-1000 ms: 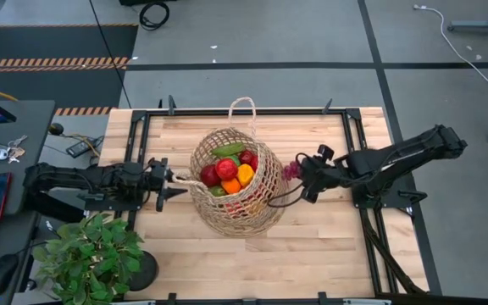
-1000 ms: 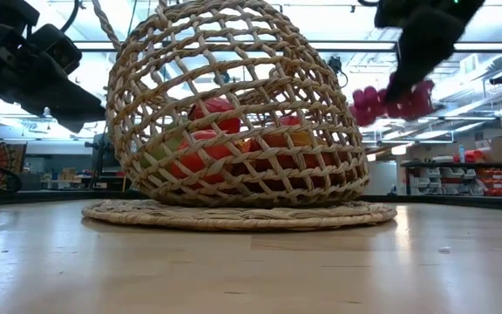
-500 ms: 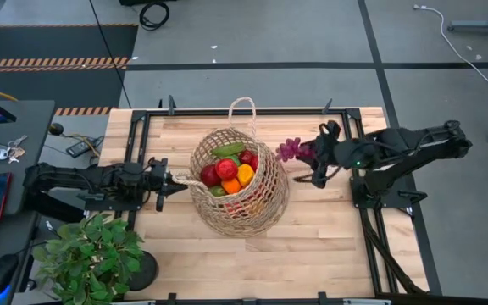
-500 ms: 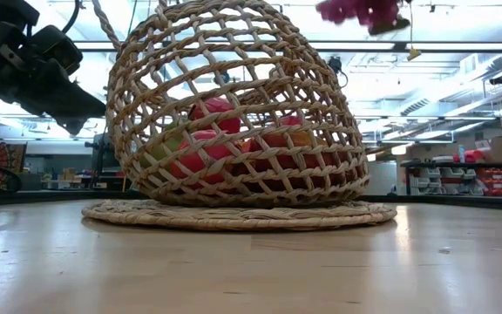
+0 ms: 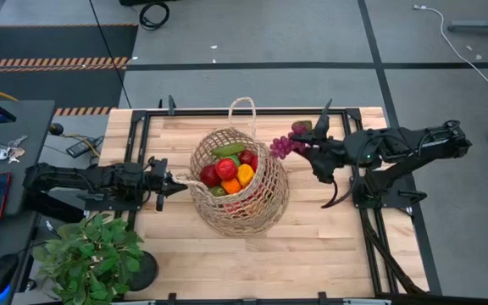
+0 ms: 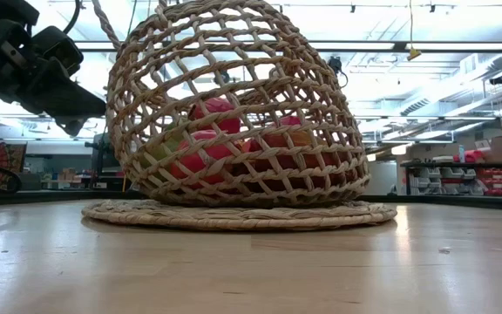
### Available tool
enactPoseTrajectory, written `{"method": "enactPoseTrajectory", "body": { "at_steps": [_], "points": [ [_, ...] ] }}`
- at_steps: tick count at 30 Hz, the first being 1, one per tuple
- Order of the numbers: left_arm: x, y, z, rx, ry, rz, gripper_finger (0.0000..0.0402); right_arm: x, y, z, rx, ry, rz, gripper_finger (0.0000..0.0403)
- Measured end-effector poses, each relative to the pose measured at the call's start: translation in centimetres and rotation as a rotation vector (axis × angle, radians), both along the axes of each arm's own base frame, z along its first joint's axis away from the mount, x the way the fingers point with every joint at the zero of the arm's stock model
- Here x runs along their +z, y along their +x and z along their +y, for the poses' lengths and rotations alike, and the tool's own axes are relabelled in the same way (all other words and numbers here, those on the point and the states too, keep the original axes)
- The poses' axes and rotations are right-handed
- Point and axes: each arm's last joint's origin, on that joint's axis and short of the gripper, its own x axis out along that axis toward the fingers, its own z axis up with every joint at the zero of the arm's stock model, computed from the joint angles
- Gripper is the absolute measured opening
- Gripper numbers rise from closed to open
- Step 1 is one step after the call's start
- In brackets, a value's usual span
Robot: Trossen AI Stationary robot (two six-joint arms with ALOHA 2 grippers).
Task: Build produce basket
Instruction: Put the purple grapes into the basket
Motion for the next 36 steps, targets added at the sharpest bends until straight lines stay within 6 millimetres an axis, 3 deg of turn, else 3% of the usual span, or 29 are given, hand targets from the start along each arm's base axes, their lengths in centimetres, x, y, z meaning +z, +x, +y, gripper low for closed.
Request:
{"method": "enactPoseTrajectory", "body": {
  "at_steps": [5,15,21,27,31,36],
  "points": [
    [0.0,0.0,0.0,-0.004,0.016,0.001,0.0064,0.7,0.5,0.0,0.020,-0.198,-0.001,0.0192],
    [0.0,0.0,0.0,-0.003,0.012,-0.001,0.0055,1.3,1.8,0.1,0.026,-0.178,-0.095,0.0192],
    [0.0,0.0,0.0,-0.003,0.012,0.001,0.0062,0.4,5.2,0.1,-0.020,-0.105,-0.167,0.0192],
    [0.0,0.0,0.0,-0.003,0.011,-0.002,0.0059,-2.5,10.2,-0.6,-0.069,-0.138,-0.136,0.0192],
    [0.0,0.0,0.0,-0.003,0.011,-0.002,0.0054,-4.0,13.3,-0.6,-0.114,-0.092,-0.242,0.0192],
    [0.0,0.0,0.0,-0.003,0.011,-0.001,0.0055,-4.4,16.0,-1.1,-0.085,-0.242,-0.362,0.0192]
  ]
}}
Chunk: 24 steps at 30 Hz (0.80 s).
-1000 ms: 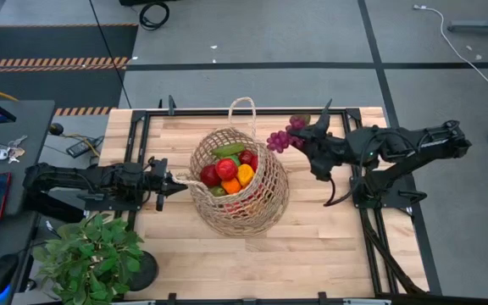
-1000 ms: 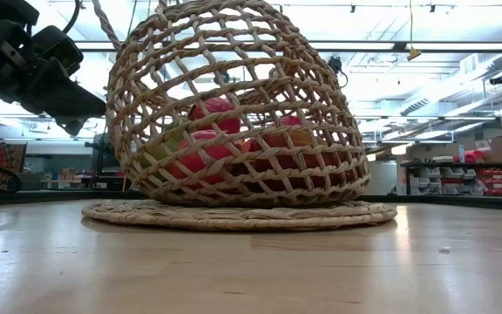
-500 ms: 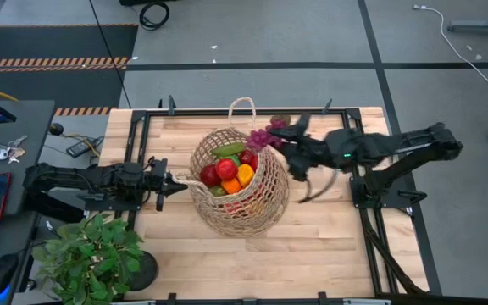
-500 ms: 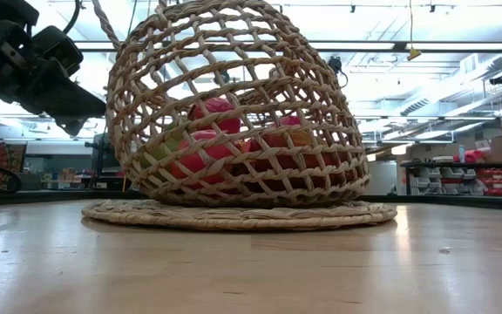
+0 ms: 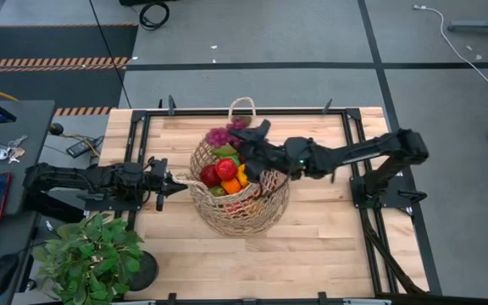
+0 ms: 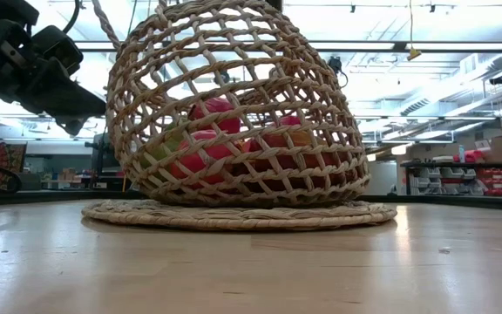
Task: Build produce basket
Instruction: Put the purple grapes into the basket
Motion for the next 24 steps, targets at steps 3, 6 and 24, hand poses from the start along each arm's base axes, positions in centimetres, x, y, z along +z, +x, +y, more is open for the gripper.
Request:
{"method": "enactPoseTrajectory", "body": {
  "at_steps": [3,6,24],
  "points": [
    [0.0,0.0,0.0,0.000,0.000,0.000,0.0059,-1.3,1.6,-0.8,0.069,-0.033,-0.021,0.0192],
    [0.0,0.0,0.0,0.000,0.000,0.000,0.0061,-3.3,3.0,-2.0,0.071,-0.031,0.024,0.0192],
    [0.0,0.0,0.0,0.000,0.000,0.000,0.0063,-10.9,4.7,-3.0,0.088,0.235,0.395,0.0192]
  ]
}}
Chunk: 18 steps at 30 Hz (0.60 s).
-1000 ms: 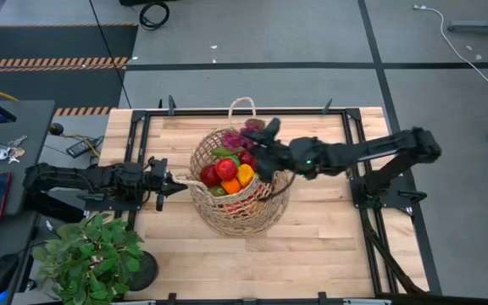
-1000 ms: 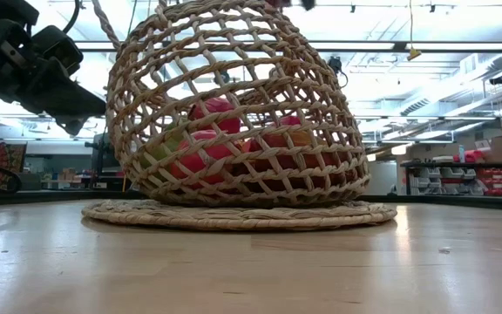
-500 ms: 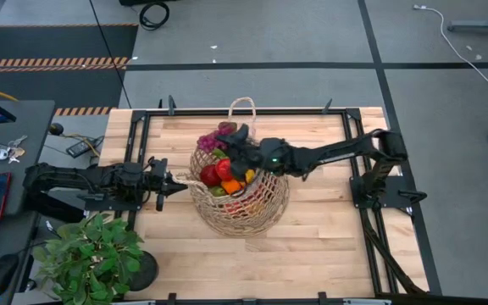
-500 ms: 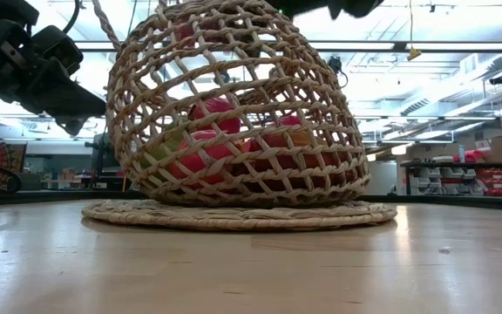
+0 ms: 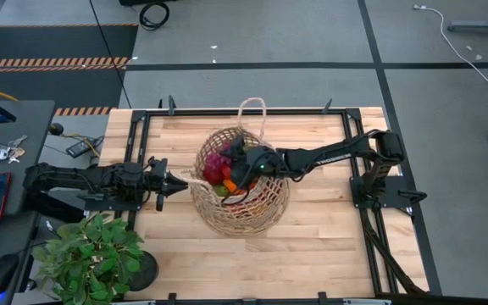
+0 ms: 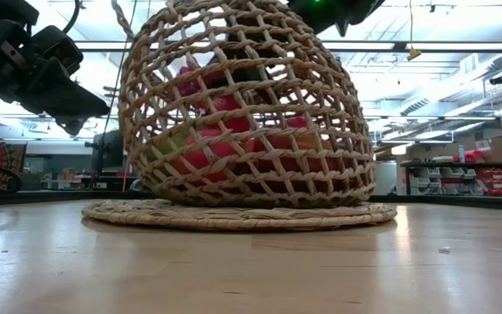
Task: Build produce basket
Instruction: Put the purple grapes into the basket, then return to Home Position
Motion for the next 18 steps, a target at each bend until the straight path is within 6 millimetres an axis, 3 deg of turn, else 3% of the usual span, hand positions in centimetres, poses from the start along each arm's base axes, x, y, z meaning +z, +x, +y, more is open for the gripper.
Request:
{"method": "enactPoseTrajectory", "body": {
  "at_steps": [5,12,16,18],
  "points": [
    [0.0,0.0,0.0,0.000,0.000,0.000,0.0060,0.3,-0.2,0.0,-0.025,0.040,-0.024,0.0223],
    [0.0,0.0,0.0,0.000,0.000,-0.001,0.0058,0.5,-0.2,-0.2,-0.072,0.086,-0.067,0.0331],
    [0.0,0.0,0.0,0.000,0.000,-0.001,0.0063,2.4,-0.4,0.5,-0.111,0.016,-0.171,0.0388],
    [0.0,0.0,0.0,0.000,0.000,-0.001,0.0063,4.1,-0.8,0.6,-0.119,-0.011,-0.267,0.0395]
  ]
}}
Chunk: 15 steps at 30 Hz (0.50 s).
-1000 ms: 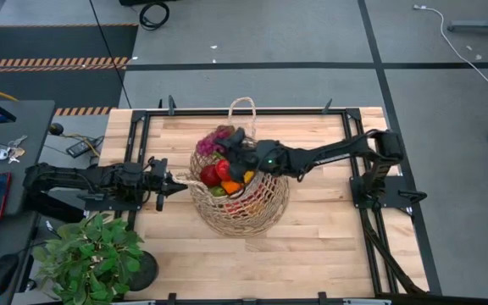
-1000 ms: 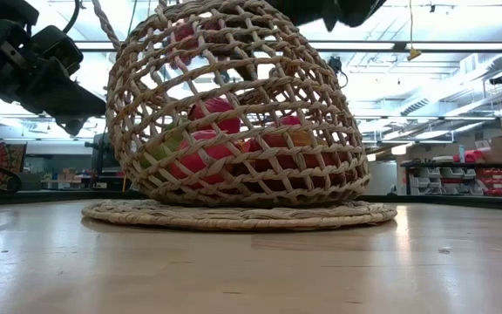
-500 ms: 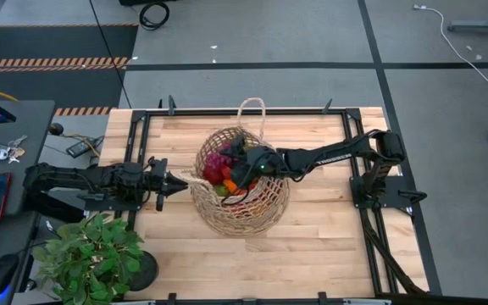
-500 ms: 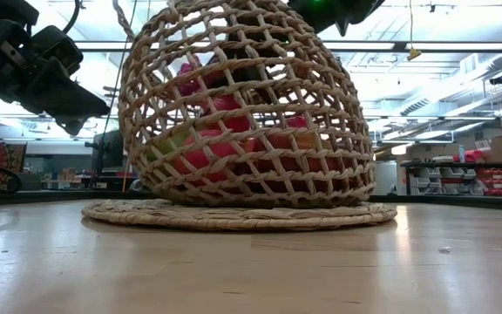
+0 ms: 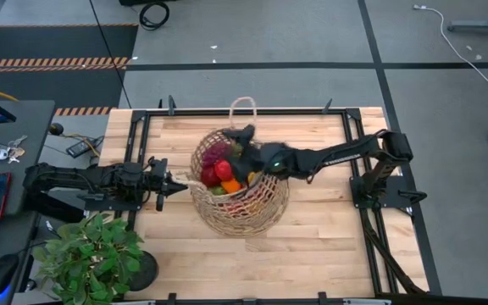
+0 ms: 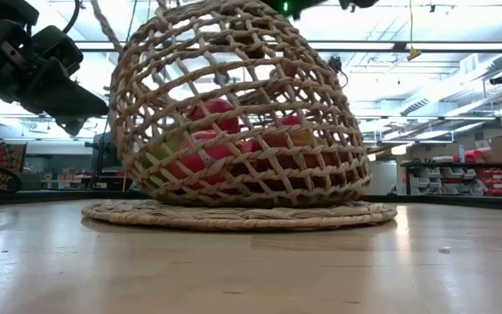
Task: Build produce basket
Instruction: Return to Home Position
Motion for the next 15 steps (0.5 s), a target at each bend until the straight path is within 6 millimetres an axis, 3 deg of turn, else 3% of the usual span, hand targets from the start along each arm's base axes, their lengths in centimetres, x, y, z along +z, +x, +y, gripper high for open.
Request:
{"method": "enactPoseTrajectory", "body": {
  "at_steps": [9,15],
  "points": [
    [0.0,0.0,0.0,0.000,0.000,0.001,0.0053,6.0,-2.2,-0.7,-0.353,-0.175,-0.371,0.0359],
    [0.0,0.0,0.0,0.000,0.000,0.000,0.0058,7.7,-4.8,1.7,-0.414,-0.271,-0.598,0.0346]
  ]
}}
